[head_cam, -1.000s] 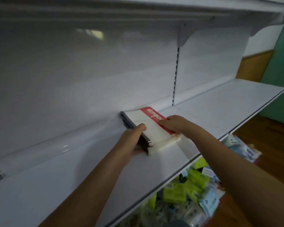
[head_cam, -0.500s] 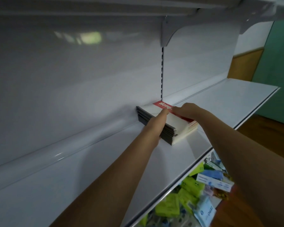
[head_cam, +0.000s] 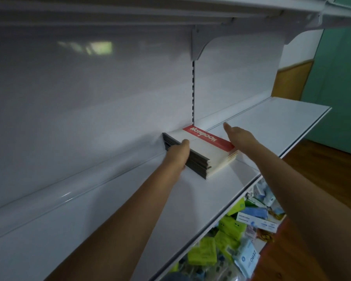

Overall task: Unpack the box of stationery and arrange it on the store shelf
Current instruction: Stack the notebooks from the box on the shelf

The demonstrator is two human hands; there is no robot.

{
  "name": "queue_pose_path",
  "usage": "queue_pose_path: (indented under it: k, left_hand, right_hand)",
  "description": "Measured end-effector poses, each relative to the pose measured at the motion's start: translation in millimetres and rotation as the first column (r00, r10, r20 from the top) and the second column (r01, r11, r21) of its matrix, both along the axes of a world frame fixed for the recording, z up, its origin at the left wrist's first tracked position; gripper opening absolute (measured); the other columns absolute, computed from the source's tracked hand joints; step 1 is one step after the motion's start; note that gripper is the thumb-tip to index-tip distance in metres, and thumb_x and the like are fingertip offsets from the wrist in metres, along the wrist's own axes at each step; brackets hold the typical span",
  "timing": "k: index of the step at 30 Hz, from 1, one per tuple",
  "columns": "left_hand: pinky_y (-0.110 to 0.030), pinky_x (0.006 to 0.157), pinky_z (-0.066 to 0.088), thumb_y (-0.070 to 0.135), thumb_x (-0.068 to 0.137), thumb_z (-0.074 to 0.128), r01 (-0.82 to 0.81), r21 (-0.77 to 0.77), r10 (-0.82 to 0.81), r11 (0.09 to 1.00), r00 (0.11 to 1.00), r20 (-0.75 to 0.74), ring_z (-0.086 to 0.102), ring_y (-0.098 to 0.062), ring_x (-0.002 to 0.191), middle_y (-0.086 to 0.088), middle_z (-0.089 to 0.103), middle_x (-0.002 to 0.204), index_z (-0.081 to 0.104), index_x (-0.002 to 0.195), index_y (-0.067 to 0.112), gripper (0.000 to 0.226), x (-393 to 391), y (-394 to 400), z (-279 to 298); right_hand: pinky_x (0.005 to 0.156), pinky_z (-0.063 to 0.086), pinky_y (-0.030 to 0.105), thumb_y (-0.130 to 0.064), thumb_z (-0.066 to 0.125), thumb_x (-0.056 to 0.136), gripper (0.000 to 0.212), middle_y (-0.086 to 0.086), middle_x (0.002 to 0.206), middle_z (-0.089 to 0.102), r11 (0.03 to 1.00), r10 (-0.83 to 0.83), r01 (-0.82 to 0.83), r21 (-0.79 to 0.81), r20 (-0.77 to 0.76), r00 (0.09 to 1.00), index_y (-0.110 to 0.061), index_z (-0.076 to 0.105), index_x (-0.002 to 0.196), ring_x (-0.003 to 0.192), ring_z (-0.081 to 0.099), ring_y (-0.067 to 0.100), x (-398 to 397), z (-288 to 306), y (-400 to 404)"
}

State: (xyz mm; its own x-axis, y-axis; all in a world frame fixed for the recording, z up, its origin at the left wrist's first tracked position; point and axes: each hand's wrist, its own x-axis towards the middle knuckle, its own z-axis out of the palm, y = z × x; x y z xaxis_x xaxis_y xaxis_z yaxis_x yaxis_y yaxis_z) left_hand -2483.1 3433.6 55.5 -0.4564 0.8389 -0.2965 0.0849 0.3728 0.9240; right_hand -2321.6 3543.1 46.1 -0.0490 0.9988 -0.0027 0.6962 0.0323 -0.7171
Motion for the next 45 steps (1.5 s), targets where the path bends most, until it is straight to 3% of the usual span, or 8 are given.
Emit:
queue_pose_path:
  k: [4, 9, 21, 25, 28, 31, 38, 45]
  left_hand:
    - [-0.032, 0.099, 0.04, 0.04, 0.089, 0.049, 0.165, 0.222, -0.128, 0.961, 0.977, -0.17, 0.045, -0.026, 0.131, -0.011, 0.041, 0.149, 0.018, 0.155, 0.013, 0.078, 13, -24, -33]
    - [-0.029, 0.121, 0.013, 0.041, 0.094, 0.061, 0.322, 0.268, -0.148, 0.908, 0.844, -0.515, -0.009, -0.02, 0.151, -0.013, -0.02, 0.162, -0.019, 0.151, 0.002, 0.105, 38, -31, -71]
    - [-0.02, 0.113, 0.01, 0.037, 0.1, 0.051, 0.307, 0.263, -0.108, 0.915, 0.812, -0.573, -0.009, -0.023, 0.151, -0.015, -0.023, 0.161, -0.021, 0.149, -0.001, 0.096, 41, -24, -79]
    - [-0.018, 0.112, 0.004, 0.036, 0.095, 0.06, 0.319, 0.225, -0.155, 0.921, 0.828, -0.539, -0.006, -0.021, 0.152, -0.015, -0.01, 0.164, -0.011, 0.154, 0.003, 0.099, 30, -40, -69]
    - [-0.025, 0.118, 0.011, 0.038, 0.098, 0.054, 0.351, 0.183, -0.189, 0.918, 0.795, -0.577, 0.01, -0.017, 0.151, -0.008, 0.011, 0.164, 0.005, 0.158, 0.012, 0.082, 1, -88, -63]
    - [-0.027, 0.12, 0.017, 0.042, 0.099, 0.05, 0.315, 0.157, -0.107, 0.936, 0.678, -0.727, 0.023, -0.011, 0.146, 0.002, 0.025, 0.16, 0.02, 0.156, 0.022, 0.067, -45, -168, -63]
    - [-0.023, 0.116, 0.016, 0.062, 0.092, 0.041, -0.115, 0.192, 0.224, 0.975, 0.467, -0.856, 0.029, -0.007, 0.141, 0.011, 0.032, 0.153, 0.037, 0.151, 0.023, 0.071, -162, -402, -57]
    - [-0.036, 0.114, 0.029, 0.024, 0.094, 0.062, -0.673, 0.287, 0.565, 0.681, 0.234, -0.791, 0.039, -0.023, 0.138, -0.006, 0.045, 0.149, 0.045, 0.146, 0.015, 0.055, -200, -655, -49]
  right_hand:
    - [0.088, 0.044, 0.035, -0.053, 0.028, 0.101, 0.051, 0.011, 0.112, 0.061, 0.976, -0.218, 0.18, -0.123, -0.583, 0.783, -0.011, 0.054, 0.118, 0.102, 0.058, 0.025, -6, -41, -21]
    - [0.073, 0.046, 0.027, -0.041, 0.025, 0.104, 0.039, 0.005, 0.09, 0.056, 0.933, -0.255, 0.361, 0.001, -0.706, 0.661, -0.01, 0.047, 0.097, 0.077, 0.054, 0.016, -37, -50, -29]
    - [0.08, 0.05, 0.042, -0.029, 0.025, 0.103, 0.031, 0.004, 0.087, 0.059, 0.872, -0.346, 0.483, 0.077, -0.602, 0.719, -0.012, 0.048, 0.092, 0.083, 0.059, 0.024, -47, -59, -24]
    - [0.077, 0.043, 0.035, -0.032, 0.033, 0.103, 0.029, 0.01, 0.105, 0.06, 0.932, -0.293, 0.361, 0.019, -0.545, 0.785, -0.008, 0.048, 0.107, 0.084, 0.054, 0.02, -32, -42, -43]
    - [0.097, 0.044, 0.041, -0.04, 0.04, 0.098, 0.046, 0.014, 0.129, 0.055, 0.878, -0.296, 0.402, 0.259, -0.365, 0.883, -0.007, 0.053, 0.127, 0.114, 0.054, 0.029, -23, -27, -68]
    - [0.098, 0.039, 0.034, -0.033, 0.043, 0.097, 0.041, 0.013, 0.128, 0.058, 0.842, -0.053, 0.185, 0.507, -0.263, 0.963, -0.007, 0.057, 0.126, 0.117, 0.051, 0.026, -47, -15, -116]
    - [0.114, 0.024, 0.027, -0.037, 0.045, 0.101, 0.046, 0.0, 0.147, 0.045, 0.785, 0.474, -0.317, 0.532, -0.187, 0.86, -0.018, 0.047, 0.142, 0.14, 0.034, 0.015, -159, -22, -277]
    - [0.115, 0.016, 0.028, -0.055, 0.04, 0.094, 0.059, -0.006, 0.155, 0.034, 0.574, 0.805, -0.713, 0.403, -0.12, 0.581, -0.029, 0.038, 0.147, 0.145, 0.022, 0.01, -271, -30, -440]
